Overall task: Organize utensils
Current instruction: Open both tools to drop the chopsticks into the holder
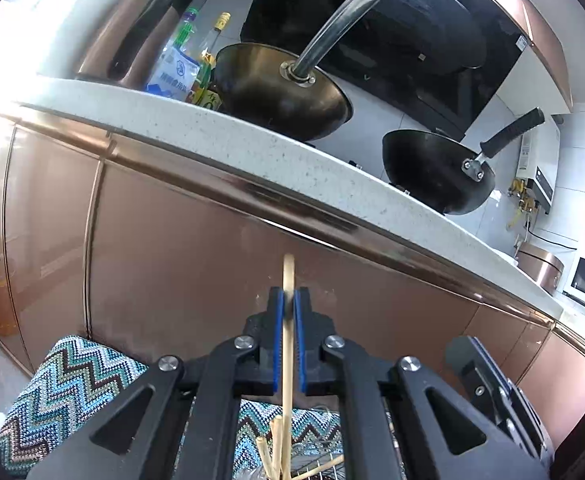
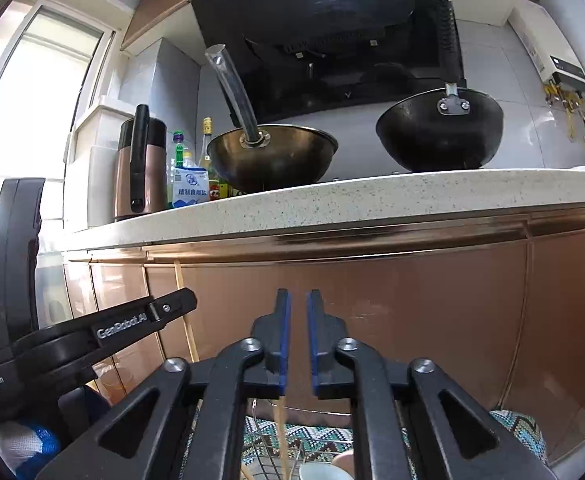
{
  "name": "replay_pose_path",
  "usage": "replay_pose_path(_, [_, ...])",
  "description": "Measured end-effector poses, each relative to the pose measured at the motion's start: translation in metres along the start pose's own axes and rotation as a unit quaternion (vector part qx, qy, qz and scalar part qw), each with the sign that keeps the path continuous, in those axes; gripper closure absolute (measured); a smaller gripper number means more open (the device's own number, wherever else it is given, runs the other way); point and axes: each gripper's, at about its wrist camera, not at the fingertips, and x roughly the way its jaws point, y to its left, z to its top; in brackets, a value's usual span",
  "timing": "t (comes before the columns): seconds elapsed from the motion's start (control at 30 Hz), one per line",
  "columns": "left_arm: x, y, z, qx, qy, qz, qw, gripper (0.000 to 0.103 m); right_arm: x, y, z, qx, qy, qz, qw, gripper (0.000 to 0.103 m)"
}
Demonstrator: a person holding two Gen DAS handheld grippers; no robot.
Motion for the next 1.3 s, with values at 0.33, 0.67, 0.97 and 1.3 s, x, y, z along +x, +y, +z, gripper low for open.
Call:
replay_pose_path(0.33, [-0.057, -0.017, 0.027, 0.025, -0.015, 0.013, 0.9995, 0.082, -0.046, -0.003, 0.036, 0.010, -0.003, -0.023, 1.000, 0.067])
replay_pose_path(0.67, [-0.147, -0.026, 0.045, 0.058, -0.023, 0.052, 0.9967, 0.061, -0.116, 0.002, 0.061, 0.020, 0.030, -0.045, 0.998, 0.050])
replay_pose_path(0.97, [-0.218, -0.040, 0.036, 0.099, -0.016, 0.089, 0.9909, 0.055, -0.186, 0.012, 0.074, -0.005, 0.029, -0.084, 0.996, 0.036])
replay_pose_path(1.3, [-0.266, -0.052, 0.020, 0.121, -0.018, 0.086, 0.9887, 0.051, -0.241, 0.024, 0.079, -0.030, 0.017, -0.105, 0.994, 0.027])
